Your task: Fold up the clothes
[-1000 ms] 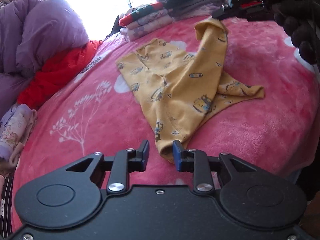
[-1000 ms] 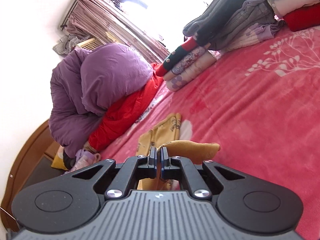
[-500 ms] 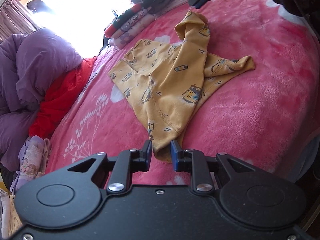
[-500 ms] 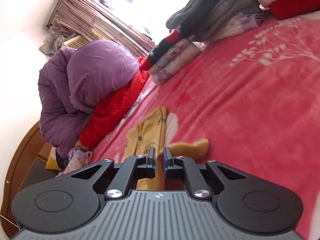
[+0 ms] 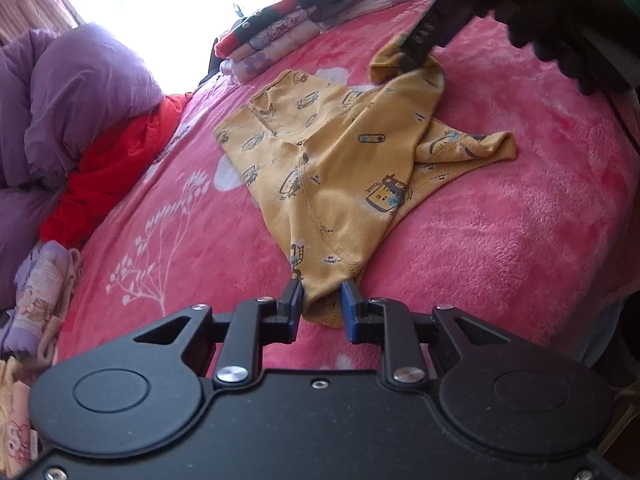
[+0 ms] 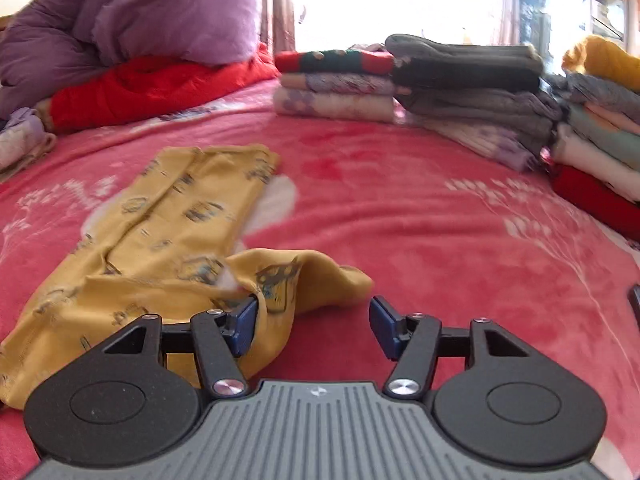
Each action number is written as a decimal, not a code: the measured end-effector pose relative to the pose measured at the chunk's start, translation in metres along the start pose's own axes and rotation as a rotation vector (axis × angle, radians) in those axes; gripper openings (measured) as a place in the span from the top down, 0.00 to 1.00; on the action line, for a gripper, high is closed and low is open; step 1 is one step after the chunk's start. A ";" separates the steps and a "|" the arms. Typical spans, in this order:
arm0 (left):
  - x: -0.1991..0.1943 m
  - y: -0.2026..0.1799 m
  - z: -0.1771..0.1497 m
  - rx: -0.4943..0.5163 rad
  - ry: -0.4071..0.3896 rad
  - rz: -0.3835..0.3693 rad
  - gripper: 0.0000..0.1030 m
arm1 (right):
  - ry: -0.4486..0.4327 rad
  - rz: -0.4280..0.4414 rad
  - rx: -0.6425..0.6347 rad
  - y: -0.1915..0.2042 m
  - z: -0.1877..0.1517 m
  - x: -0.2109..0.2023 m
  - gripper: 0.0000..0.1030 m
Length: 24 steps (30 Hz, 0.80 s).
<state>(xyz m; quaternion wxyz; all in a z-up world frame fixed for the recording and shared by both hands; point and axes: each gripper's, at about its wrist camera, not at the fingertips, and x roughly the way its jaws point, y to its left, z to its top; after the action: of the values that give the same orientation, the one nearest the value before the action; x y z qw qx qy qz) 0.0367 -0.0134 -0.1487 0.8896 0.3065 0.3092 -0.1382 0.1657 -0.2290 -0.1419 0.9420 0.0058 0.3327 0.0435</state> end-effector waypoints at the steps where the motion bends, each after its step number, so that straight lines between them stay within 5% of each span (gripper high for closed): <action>1: 0.000 0.002 0.000 -0.012 0.000 -0.006 0.80 | 0.016 -0.008 0.048 -0.008 -0.003 -0.003 0.44; 5: 0.001 0.006 -0.002 -0.039 -0.002 -0.025 0.80 | 0.041 -0.046 0.199 -0.045 -0.013 -0.019 0.43; 9: 0.003 0.006 -0.001 -0.042 0.001 -0.030 0.80 | 0.018 -0.057 0.149 -0.042 -0.015 -0.021 0.43; 14: 0.004 0.006 -0.001 -0.044 0.006 -0.034 0.80 | 0.031 -0.027 0.257 -0.054 -0.019 -0.014 0.60; 18: 0.003 0.007 -0.002 -0.051 0.006 -0.039 0.80 | -0.010 0.176 0.598 -0.101 -0.030 -0.012 0.62; 19: 0.004 0.007 -0.002 -0.052 0.006 -0.040 0.80 | -0.014 0.211 0.631 -0.105 -0.031 -0.009 0.76; 20: 0.004 0.007 -0.002 -0.051 0.007 -0.040 0.80 | -0.017 0.248 0.660 -0.110 -0.032 -0.006 0.92; 22: 0.004 0.007 -0.002 -0.054 0.010 -0.041 0.80 | -0.056 0.321 0.645 -0.107 -0.024 -0.005 0.92; 24: 0.005 0.008 -0.002 -0.062 0.012 -0.046 0.80 | -0.186 0.369 0.556 -0.098 -0.007 -0.023 0.92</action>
<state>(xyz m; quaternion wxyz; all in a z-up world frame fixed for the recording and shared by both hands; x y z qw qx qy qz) 0.0425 -0.0061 -0.1497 0.8934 0.2724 0.3256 -0.1471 0.1514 -0.3287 -0.1370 0.9070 0.3262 0.2377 0.1201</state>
